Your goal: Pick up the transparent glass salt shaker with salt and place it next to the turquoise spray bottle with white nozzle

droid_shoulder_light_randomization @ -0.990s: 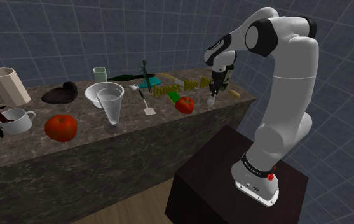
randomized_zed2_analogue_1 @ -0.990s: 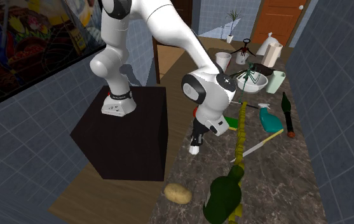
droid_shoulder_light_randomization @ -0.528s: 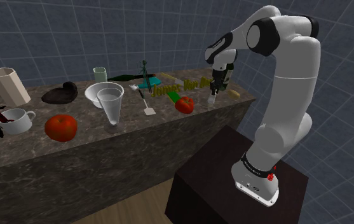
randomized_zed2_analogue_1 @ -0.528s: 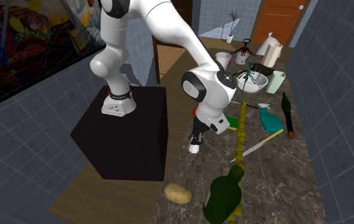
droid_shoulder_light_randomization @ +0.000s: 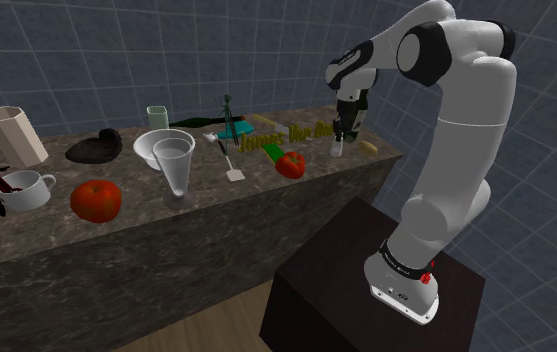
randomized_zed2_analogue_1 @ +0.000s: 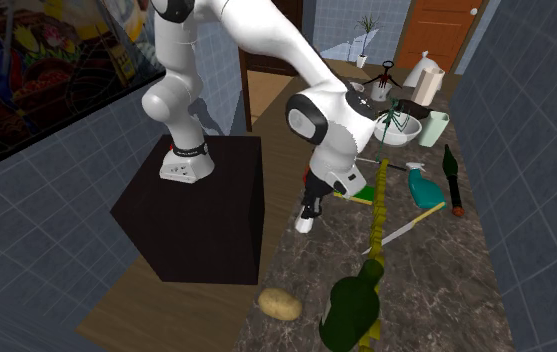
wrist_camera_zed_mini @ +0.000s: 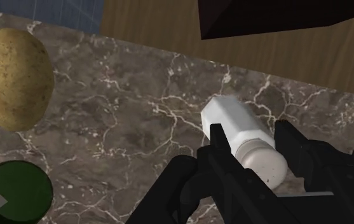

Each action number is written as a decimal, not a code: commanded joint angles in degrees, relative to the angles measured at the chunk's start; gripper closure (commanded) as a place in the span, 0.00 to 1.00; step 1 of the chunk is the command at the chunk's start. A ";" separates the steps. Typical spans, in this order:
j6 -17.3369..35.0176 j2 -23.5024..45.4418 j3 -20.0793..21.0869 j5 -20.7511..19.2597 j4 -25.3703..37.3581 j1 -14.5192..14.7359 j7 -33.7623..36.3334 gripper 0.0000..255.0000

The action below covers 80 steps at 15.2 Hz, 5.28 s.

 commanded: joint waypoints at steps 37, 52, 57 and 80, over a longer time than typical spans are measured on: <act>-19.93 -1.91 5.51 0.66 18.26 9.37 16.04 1.00; -31.59 19.26 12.09 6.46 51.64 15.70 31.70 1.00; -27.48 18.85 12.07 6.43 47.07 16.17 31.31 1.00; -12.23 22.55 12.61 7.40 35.30 16.91 29.72 1.00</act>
